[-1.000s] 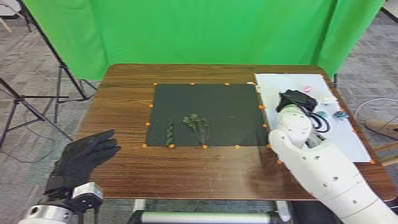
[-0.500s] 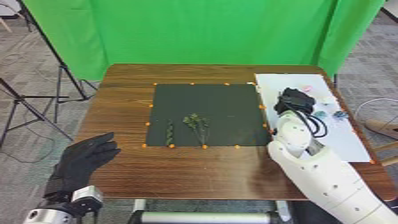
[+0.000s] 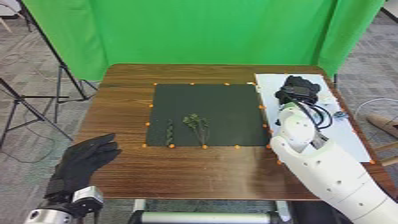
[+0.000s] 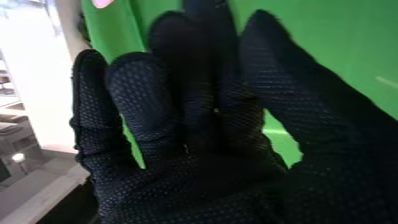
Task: Arrange flowers
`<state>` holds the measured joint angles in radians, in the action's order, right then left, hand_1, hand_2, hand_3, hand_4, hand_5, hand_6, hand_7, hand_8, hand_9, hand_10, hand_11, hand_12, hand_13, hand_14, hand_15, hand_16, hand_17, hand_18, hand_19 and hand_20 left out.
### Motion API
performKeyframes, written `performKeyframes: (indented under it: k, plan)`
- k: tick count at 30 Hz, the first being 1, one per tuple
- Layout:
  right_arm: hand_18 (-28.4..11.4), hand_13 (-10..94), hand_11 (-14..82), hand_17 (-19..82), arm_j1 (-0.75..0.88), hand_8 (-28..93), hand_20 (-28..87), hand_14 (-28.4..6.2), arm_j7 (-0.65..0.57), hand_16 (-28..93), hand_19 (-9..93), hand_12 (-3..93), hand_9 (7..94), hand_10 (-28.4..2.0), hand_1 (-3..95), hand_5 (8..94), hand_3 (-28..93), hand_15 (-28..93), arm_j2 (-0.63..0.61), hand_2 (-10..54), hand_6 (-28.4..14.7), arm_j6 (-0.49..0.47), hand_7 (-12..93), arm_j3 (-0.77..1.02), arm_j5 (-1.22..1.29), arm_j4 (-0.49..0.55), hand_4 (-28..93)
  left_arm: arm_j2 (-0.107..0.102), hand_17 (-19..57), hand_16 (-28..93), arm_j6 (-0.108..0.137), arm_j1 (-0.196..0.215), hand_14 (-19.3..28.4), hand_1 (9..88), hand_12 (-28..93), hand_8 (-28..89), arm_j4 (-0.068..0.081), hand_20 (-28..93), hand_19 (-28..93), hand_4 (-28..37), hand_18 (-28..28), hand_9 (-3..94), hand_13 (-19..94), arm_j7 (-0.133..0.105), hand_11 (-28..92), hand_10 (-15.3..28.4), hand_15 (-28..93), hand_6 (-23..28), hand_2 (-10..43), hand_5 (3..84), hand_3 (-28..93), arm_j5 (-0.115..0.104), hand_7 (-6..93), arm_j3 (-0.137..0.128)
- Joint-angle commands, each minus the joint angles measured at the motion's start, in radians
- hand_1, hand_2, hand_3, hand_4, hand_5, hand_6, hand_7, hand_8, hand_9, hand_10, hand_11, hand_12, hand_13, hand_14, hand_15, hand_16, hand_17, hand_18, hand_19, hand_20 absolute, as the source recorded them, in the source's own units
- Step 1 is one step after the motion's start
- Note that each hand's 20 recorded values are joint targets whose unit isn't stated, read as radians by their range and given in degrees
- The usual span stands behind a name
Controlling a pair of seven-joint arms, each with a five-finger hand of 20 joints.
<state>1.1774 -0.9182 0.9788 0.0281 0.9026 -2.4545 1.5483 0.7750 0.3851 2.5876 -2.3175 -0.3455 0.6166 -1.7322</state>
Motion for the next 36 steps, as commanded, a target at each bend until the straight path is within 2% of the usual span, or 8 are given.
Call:
performKeyframes:
  k: [1,5,9,20,26,31,33,36]
  plan:
    - [-28.4,56,51.2,23,0.0,-9,3,-22.0,-0.044,23,86,26.0,61.0,-25.1,28.3,70.6,76,79,0.046,-3.6,-13.6,-0.201,18,0.05,0.066,-0.024,-24,0.017,-7.7,-14,-0.014,-0.008,28.4,28.0,10,-8,0.004,25,59,-12.3,22.4,40.7,31,0.018,39,23.3,65,15.3,7.6,48.2,79,0.016,13.8,0.003]
    - [-28.4,54,50.1,22,0.017,-9,3,-23.4,-0.038,22,86,25.8,59.3,-26.4,26.7,69.9,76,79,0.063,-3.5,-14.6,-0.218,16,0.063,0.058,-0.038,-24,0.032,-7.6,-14,-0.024,-0.004,28.4,28.0,10,-8,0.005,25,59,-12.2,22.3,40.7,31,0.029,39,23.3,65,15.3,7.6,48.2,79,0.022,13.8,-0.005]
    - [-28.4,54,49.7,22,0.024,-9,2,-23.9,-0.043,21,86,25.8,58.5,-26.9,26.1,69.3,76,79,0.063,-3.4,-15.2,-0.217,15,0.062,0.064,-0.04,-24,0.004,-7.7,-14,-0.009,-0.009,28.4,28.1,10,-8,0.008,25,59,-12.4,22.4,40.6,31,0.01,39,23.3,65,15.4,7.7,48.3,79,0.001,13.7,0.006]
    - [-28.4,56,50.2,23,0.01,-9,1,-22.5,-0.011,20,86,25.5,60.5,-25.6,29.4,71.4,74,79,0.091,-4.9,-13.6,-0.193,17,0.026,-0.019,-0.103,-24,0.033,-7.7,-14,-0.039,-0.042,28.4,28.2,10,-8,0.015,26,59,-12.3,22.5,40.9,31,0.047,39,23.6,65,15.6,7.6,48.5,79,0.026,13.4,0.005]
    - [-28.4,63,50.2,24,0.032,-10,2,-18.3,-0.004,22,87,25.5,68.1,-20.7,39.0,76.2,77,77,0.096,-8.9,-9.1,-0.178,21,0.02,-0.038,-0.113,-26,0.056,-7.7,-14,-0.054,-0.048,28.4,28.3,10,-8,0.017,26,59,-12.3,22.5,41.0,31,0.069,39,23.8,65,15.6,7.6,48.7,79,0.041,13.1,-0.001]
    - [-28.4,69,42.5,25,0.039,7,7,-14.0,-0.008,25,86,34.7,77.9,-14.7,51.4,82.7,73,74,0.103,-9.5,-5.5,-0.174,23,0.03,-0.011,-0.113,-28,0.064,-7.7,-14,-0.054,-0.044,28.4,28.3,10,-8,0.016,26,59,-12.3,22.5,41.1,31,0.071,39,23.8,65,15.7,7.6,48.7,79,0.045,13.1,-0.003]
    - [-28.4,71,42.1,25,0.041,7,7,-13.2,-0.002,25,86,35.2,80.2,-13.6,53.1,84.3,73,73,0.103,-9.3,-4.2,-0.166,24,0.034,-0.006,-0.115,-28,0.041,-7.7,-14,-0.04,-0.038,28.4,28.2,10,-8,0.016,26,59,-12.2,22.5,41.0,31,0.051,39,23.7,65,15.7,7.6,48.7,79,0.026,13.0,0.002]
    - [-28.4,72,41.7,25,0.045,8,8,-12.6,0.003,25,86,35.8,80.6,-13.2,54.0,84.6,73,73,0.099,-8.8,-4.2,-0.154,24,0.035,-0.009,-0.112,-28,0.035,-7.7,-14,-0.036,-0.038,28.4,28.3,10,-8,0.015,26,59,-12.2,22.5,41.0,31,0.048,39,23.8,65,15.7,7.6,48.7,79,0.023,13.0,0.005]
